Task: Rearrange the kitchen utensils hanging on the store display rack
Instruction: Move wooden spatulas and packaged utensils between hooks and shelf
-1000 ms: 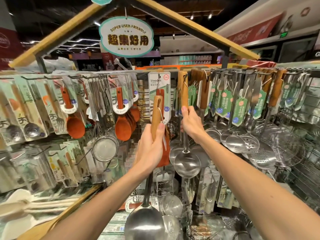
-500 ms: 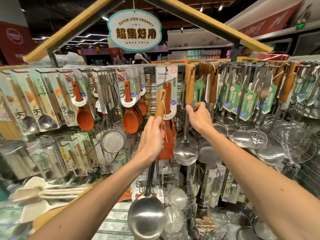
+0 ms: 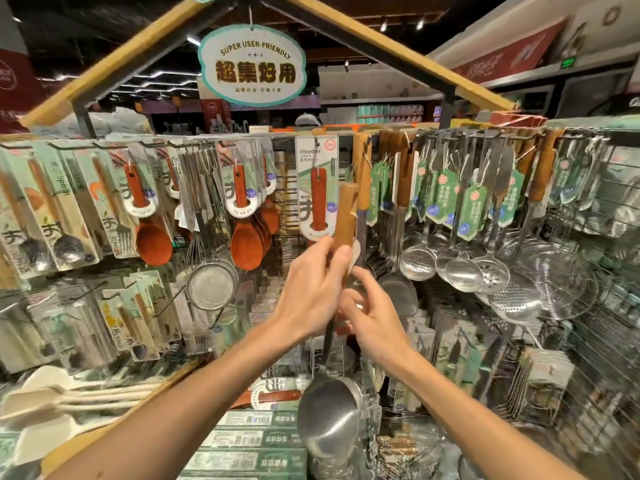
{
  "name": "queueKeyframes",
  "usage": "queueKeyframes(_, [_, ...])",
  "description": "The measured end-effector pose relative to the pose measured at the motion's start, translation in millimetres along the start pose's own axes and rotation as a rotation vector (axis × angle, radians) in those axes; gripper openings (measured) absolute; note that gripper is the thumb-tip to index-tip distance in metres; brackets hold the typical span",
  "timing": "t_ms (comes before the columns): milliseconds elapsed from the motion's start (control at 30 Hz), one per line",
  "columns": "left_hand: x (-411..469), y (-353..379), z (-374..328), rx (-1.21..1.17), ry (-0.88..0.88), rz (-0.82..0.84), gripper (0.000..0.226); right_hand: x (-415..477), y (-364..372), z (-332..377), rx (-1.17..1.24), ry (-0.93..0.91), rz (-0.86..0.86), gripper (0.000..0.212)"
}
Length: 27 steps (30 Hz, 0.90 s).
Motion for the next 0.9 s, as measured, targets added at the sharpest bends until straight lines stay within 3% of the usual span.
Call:
queueKeyframes(167, [16.7, 1.0, -10.6, 0.391, 0.203, -0.031, 0.035, 0.5, -19.4, 5.8, -0.136, -0.079, -0.103, 0.028])
queueKeyframes(267, [38.9, -4.9, -19.7, 0.217, 0.149, -0.037, 0.030, 4.0, -29.5, 18.3, -0.090, -0.089, -0.129, 0.027])
queueKeyframes(433, [70.6, 0.4, -25.9, -0.095, 0.017, 0.094, 0.029, 18.4, -45.7, 42.6, -0.147, -0.116, -0.182, 0.029])
queueKeyframes(567, [97.9, 4.7, -30.9, -0.123, -0.052, 0.095, 0.033, 36.4, -55.0, 61.0, -0.158, -0.139, -0.235, 0.015])
queueKeyframes(767, [131.9, 7.1, -26.8, -0.173, -0.118, 0.074, 0.030, 59.0, -66.9, 70.9, -0.265, -0.165, -0.322, 0.029])
queueKeyframes(900, [137.0, 12.1, -20.8, -0.155, -0.143, 0.074, 0.031, 64.1, -69.9, 69.8, -0.299, -0.152, -0.325, 0.026])
Point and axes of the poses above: each hand's wrist, its own x-axis towards the middle knuckle, its own y-axis out of the palm, z = x × y, the point moved 6 cm from there along x, towards the middle knuckle, and after that the axes turned 2 degrees about y, right-handed, at the moved point
